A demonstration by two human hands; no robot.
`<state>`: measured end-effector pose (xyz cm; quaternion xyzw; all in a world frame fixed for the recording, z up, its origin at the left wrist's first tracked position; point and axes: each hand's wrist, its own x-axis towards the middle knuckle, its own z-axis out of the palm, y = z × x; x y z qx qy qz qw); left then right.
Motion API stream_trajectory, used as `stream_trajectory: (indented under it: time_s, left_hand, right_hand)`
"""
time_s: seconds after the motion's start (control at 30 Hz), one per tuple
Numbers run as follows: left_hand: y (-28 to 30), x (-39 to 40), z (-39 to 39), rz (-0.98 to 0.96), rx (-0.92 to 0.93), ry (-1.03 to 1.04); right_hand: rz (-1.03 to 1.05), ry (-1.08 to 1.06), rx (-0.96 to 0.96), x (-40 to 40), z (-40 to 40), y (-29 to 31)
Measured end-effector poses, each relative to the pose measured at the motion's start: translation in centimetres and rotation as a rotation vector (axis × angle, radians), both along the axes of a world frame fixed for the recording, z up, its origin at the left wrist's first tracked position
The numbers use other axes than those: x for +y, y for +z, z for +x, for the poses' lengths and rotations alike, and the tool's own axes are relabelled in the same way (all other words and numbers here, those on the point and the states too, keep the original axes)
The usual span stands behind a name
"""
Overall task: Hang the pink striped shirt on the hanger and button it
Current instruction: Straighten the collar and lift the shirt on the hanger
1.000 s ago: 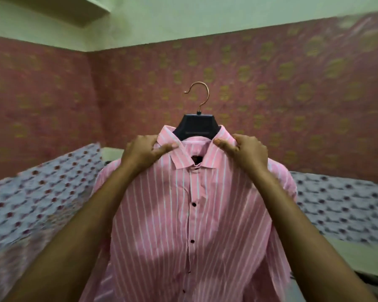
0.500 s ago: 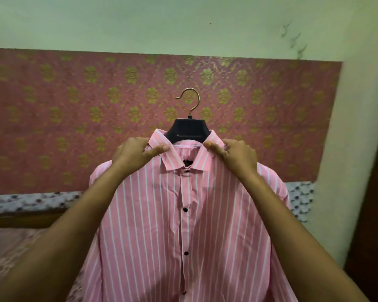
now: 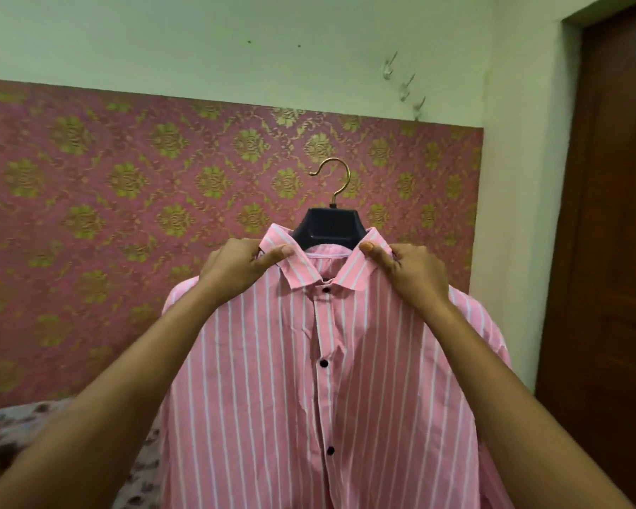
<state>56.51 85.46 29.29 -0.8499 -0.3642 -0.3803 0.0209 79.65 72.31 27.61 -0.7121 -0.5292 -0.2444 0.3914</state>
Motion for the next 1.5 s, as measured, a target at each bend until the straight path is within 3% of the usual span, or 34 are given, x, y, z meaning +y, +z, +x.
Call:
stream_trajectory:
  time_s: [0.53, 0.97, 1.1, 1.23, 1.5]
  left_hand:
    - [8.2, 21.6, 24.9, 0.107, -0.079, -0.170]
    - [22.1, 33.8, 39.8, 0.305, -0.193, -0.047]
    - [26.6, 37.0, 42.4, 0.304, -0.276, -0.106]
    - [31.1, 39.6, 44.2, 0.381, -0.245, -0.089]
    - [37.6, 42.4, 46.1, 0.543, -0.199, 0.005]
  right_hand:
    - [0.025, -0.167, -0.032, 17.9, 22.1, 8.5]
    - [0.251, 0.043, -0.047, 34.6, 39.7, 22.2]
    - [0.382, 0.081, -0.144, 38.2, 42.9, 27.0]
    - [0.481, 0.079, -0.297, 41.4, 45.1, 31.7]
    - [0.591, 0.059, -0.310, 45.8, 47.2, 37.6]
